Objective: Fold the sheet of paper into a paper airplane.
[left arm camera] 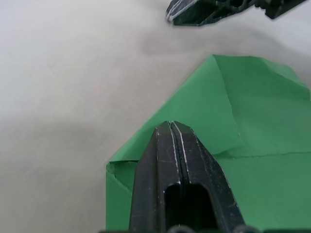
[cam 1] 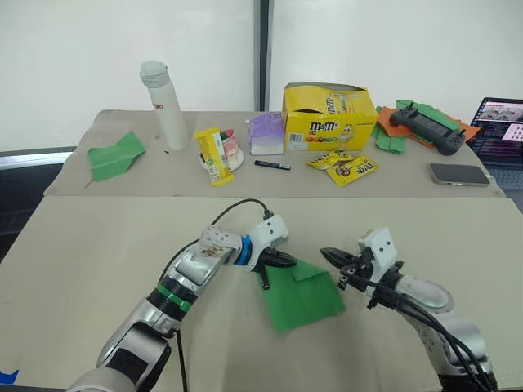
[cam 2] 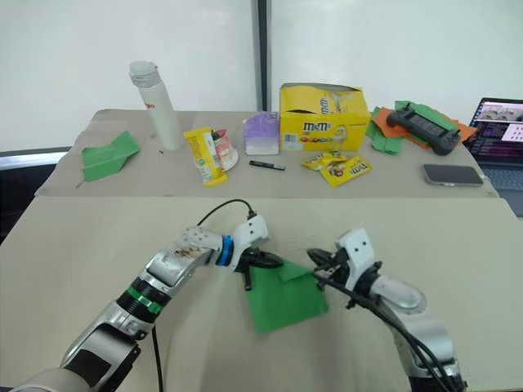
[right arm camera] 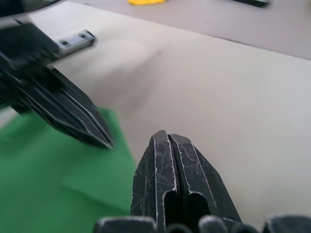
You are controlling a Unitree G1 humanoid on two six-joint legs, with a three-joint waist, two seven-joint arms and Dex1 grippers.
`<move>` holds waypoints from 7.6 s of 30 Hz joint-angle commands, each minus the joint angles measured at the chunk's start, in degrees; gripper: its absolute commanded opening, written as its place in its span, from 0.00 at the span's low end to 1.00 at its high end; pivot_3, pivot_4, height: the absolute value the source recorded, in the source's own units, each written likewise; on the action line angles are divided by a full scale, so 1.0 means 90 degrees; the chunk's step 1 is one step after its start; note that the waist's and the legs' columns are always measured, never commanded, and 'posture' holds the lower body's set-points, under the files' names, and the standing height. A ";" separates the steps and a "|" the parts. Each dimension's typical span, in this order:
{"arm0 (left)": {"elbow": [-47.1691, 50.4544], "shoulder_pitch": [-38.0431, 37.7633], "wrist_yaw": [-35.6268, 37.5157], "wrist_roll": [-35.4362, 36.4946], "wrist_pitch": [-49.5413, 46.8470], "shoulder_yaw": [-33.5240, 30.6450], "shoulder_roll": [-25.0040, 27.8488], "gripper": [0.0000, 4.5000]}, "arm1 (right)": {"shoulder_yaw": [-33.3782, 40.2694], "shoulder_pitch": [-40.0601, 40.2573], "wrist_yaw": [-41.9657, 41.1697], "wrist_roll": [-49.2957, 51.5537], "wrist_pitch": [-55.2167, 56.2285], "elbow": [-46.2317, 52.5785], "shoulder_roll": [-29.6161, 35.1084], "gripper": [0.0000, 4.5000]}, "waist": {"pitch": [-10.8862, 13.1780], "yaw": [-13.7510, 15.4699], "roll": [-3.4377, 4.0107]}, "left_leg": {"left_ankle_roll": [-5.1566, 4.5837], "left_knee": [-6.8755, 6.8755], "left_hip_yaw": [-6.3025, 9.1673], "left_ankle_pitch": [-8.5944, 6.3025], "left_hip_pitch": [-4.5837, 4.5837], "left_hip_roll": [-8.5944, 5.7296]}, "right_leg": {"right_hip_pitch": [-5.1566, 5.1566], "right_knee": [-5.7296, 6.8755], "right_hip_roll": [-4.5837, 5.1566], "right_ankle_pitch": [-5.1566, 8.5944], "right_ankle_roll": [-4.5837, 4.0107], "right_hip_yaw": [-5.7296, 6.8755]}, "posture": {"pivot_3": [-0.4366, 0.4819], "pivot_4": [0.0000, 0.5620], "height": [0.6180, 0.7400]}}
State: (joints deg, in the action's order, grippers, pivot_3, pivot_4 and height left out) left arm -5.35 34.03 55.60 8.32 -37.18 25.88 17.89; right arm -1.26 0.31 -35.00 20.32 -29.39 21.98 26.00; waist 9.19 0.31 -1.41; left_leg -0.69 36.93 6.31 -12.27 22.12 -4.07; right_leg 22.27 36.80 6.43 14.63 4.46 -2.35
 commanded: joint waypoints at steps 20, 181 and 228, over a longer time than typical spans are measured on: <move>-0.0280 -0.0388 -0.1045 -0.0118 -0.0255 -0.0967 0.0400 0.00 | -0.1118 -0.0036 0.0277 -0.0761 -0.1094 -0.0164 0.0385 0.01 | -0.0015 -0.0128 -0.0010 | 0.0001 -0.0009 -0.0002 0.0000 -0.0020 0.0011 | -0.0008 -0.0001 -0.0010 0.0006 0.0009 -0.0002 | 0.48 0.27 1.00; 0.0869 -0.1337 -0.1015 0.0666 0.0348 -0.1189 0.0804 0.00 | -0.1531 -0.1996 0.0775 -0.1171 -0.0537 -0.1568 -0.1365 0.00 | 0.0010 -0.0148 -0.0006 | 0.0023 -0.0004 -0.0012 -0.0003 0.0041 0.0006 | 0.0095 0.0038 -0.0025 -0.0037 -0.0069 -0.0015 | 0.48 0.27 1.00; 0.0245 -0.0877 -0.0713 0.0376 0.0806 -0.0822 0.0079 0.00 | -0.0920 -0.1334 0.1377 -0.0961 -0.1828 -0.0593 -0.0908 0.00 | 0.0005 -0.0118 0.0002 | 0.0021 -0.0007 -0.0011 -0.0004 0.0016 0.0003 | 0.0053 0.0021 -0.0015 -0.0034 -0.0063 -0.0009 | 0.48 0.27 1.00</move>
State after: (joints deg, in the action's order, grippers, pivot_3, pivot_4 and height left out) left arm -3.92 26.26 48.51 11.58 -30.09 18.43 18.54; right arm -8.80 -12.20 -23.48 12.51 -44.18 17.54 17.67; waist 9.23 -0.75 -1.39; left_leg -0.50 36.87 6.22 -12.31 22.26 -4.04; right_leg 22.75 36.99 6.29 14.33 3.89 -2.42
